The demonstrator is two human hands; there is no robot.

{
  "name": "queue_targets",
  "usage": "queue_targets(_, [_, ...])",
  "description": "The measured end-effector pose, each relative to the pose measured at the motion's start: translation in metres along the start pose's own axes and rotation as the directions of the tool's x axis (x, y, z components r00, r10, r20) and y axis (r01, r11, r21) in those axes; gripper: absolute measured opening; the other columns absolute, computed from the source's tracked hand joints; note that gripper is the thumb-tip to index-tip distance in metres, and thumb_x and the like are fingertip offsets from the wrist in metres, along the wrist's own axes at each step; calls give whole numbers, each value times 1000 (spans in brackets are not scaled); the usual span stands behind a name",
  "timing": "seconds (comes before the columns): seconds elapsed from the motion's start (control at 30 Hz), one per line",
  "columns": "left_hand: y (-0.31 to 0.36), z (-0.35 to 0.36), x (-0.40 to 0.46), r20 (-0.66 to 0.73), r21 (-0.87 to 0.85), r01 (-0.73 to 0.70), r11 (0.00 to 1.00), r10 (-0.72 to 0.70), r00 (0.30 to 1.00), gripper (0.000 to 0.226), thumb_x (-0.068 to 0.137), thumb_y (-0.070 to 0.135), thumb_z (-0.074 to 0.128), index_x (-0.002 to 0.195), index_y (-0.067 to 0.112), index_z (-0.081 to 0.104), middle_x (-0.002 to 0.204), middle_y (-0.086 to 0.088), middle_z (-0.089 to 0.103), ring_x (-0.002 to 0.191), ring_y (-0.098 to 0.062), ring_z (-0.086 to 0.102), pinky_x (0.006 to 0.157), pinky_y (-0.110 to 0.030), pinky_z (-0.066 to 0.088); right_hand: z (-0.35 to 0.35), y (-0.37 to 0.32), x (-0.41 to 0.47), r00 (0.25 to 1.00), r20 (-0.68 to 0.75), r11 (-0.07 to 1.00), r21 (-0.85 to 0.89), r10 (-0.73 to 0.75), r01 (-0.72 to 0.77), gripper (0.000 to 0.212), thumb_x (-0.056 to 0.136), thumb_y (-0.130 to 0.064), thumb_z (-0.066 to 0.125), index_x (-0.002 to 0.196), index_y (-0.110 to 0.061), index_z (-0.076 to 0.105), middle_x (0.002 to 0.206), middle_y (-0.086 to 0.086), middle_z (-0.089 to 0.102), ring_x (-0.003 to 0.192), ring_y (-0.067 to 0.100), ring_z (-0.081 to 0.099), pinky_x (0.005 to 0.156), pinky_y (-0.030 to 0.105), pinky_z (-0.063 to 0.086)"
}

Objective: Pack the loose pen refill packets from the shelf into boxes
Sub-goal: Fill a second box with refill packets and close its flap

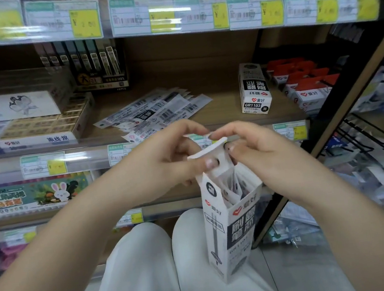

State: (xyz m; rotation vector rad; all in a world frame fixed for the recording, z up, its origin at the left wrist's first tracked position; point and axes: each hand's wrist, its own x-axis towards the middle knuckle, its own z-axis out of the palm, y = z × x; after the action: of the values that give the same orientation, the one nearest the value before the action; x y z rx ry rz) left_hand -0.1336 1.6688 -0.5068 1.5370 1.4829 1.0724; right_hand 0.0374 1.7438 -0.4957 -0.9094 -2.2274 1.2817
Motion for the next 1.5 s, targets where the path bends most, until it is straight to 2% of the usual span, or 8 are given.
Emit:
queue_targets(0.13, [8,14,-22,-325,62,-193,979,203,924,30,79,46,51,106,35,57,109,14,62,104,-6,60,84,-24,50,6,-1,1,995,-79,992,-121,-54,44,26,95,-15,41,100,-32,60,87,9,67,81,27,61,67,35,46])
queue_targets(0.27, [12,33,-42,-246,497,-202,844,360,900,20,85,48,48,92,33,58,125,14,48,122,-5,46,95,-20,38,8,2,3,986,-161,979,-206,-36,2,26,96,-16,40,104,-33,59,71,-8,54,55,-1,49,48,15,37])
queue_targets(0.63, [11,35,-48,-346,770,105,630,273,898,34,83,29,37,70,13,65,101,-7,66,89,-31,65,66,-43,56,10,-15,-13,999,33,923,-384,2,10,40,95,-13,33,129,-35,34,81,-6,50,71,11,49,66,33,42])
queue_targets(0.83, [14,44,-49,-352,715,172,678,136,926,28,81,20,39,59,15,56,68,2,51,57,-22,55,48,-34,44,14,-24,-16,998,61,909,-415,-13,37,48,93,-11,33,133,-36,28,74,-12,41,62,6,40,58,23,35])
queue_targets(1.0, [14,52,-52,-315,445,169,880,-24,949,30,76,50,31,68,31,52,82,17,49,80,-2,49,60,-18,36,16,-22,-15,999,15,901,-431,-41,43,48,92,-10,34,132,-35,30,70,-13,33,65,7,37,59,19,34])
queue_targets(1.1, [13,60,-56,-308,453,219,864,-78,948,48,56,74,36,87,43,54,92,23,44,90,4,46,68,-16,42,18,-23,-15,999,-22,894,-447,-36,23,49,91,-8,35,132,-35,30,71,-11,35,69,13,40,58,21,35])
queue_targets(1.33, [6,61,-45,-311,470,179,865,-28,950,56,46,71,38,81,34,60,86,16,51,88,1,49,71,-21,44,20,-25,-18,999,-9,887,-461,-38,29,50,87,-16,42,131,-38,30,63,-10,37,57,5,39,49,22,27])
queue_targets(1.5, [1,56,-34,-298,441,96,892,44,954,35,55,54,54,71,24,61,83,10,54,83,-3,51,71,-26,44,12,-36,-13,998,58,956,-293,11,7,57,69,-77,40,116,-45,44,100,-18,57,84,1,52,69,13,39])
